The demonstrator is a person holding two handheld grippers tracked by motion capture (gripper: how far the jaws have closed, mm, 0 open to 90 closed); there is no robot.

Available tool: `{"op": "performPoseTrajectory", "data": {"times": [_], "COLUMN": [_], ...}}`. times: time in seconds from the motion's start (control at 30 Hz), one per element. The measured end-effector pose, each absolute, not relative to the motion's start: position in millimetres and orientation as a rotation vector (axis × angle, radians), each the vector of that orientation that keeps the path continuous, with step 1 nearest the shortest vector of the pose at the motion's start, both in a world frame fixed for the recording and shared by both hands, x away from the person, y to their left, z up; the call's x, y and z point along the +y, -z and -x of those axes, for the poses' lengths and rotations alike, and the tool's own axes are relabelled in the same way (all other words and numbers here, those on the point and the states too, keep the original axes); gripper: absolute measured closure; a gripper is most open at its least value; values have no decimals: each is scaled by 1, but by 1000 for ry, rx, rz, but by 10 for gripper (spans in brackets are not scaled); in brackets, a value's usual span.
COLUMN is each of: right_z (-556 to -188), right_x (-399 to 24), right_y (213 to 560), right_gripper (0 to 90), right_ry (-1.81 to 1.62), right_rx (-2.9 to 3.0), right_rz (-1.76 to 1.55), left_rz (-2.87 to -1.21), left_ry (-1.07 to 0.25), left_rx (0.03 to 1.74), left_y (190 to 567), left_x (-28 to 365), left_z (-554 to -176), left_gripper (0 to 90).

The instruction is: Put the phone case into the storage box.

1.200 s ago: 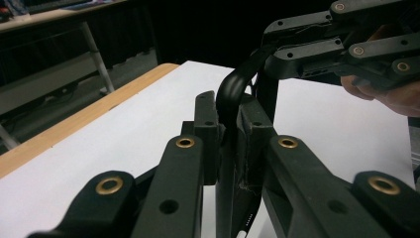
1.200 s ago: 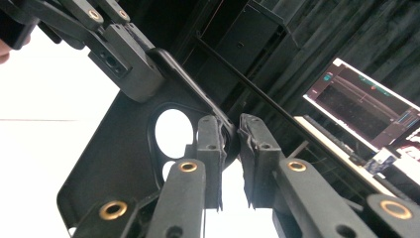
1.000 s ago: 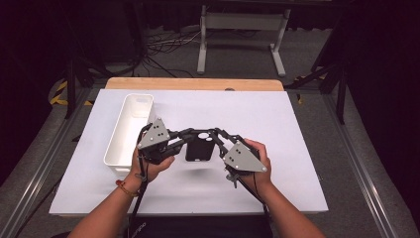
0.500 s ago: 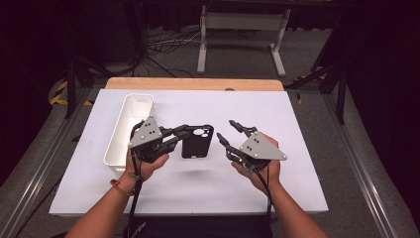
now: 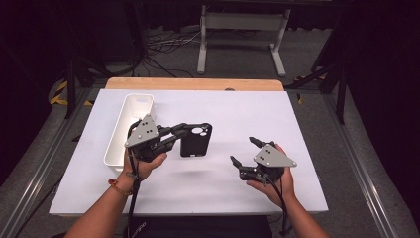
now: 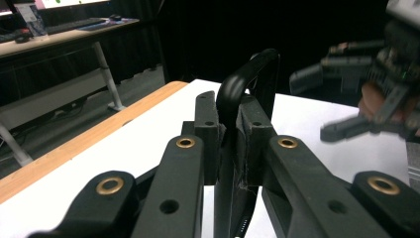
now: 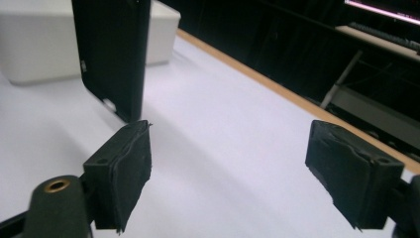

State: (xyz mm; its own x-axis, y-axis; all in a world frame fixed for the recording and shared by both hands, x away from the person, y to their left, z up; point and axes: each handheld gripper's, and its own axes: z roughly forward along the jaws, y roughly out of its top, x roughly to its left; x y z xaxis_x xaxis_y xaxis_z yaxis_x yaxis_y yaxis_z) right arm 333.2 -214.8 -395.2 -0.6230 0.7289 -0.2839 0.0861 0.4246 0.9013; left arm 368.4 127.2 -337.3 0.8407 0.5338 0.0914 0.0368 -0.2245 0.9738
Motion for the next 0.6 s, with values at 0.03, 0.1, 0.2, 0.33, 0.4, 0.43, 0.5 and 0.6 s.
{"op": "performPoseTrajectory", "data": {"times": [0.03,0.1,0.2,0.33,0.4,0.43,0.5,0.6], "right_z": [-332,-331,-331,-331,-332,-331,-331,-331], "right_x": [-219,-224,-228,-231,-230,-230,-229,-229], "right_y": [400,407,413,419,421,421,422,423], "right_gripper": [174,169,166,161,156,156,156,166], "right_ry": [-1215,-1234,-1222,-1249,-1256,-1257,-1246,-1230], "right_rx": [1992,1992,1997,2003,2001,2003,2008,1985], "right_rz": [-699,-722,-725,-726,-726,-723,-708,-713], "left_rz": [-1753,-1745,-1738,-1731,-1723,-1713,-1706,-1686], "left_ry": [-488,-500,-507,-522,-530,-526,-525,-517], "left_rx": [440,441,443,447,446,449,450,460], "left_y": [336,333,332,328,325,324,322,321], "left_x": [128,132,136,142,147,149,152,155], "left_z": [-367,-367,-366,-366,-366,-366,-366,-366], "left_gripper": [822,822,822,822,822,822,822,822]}}
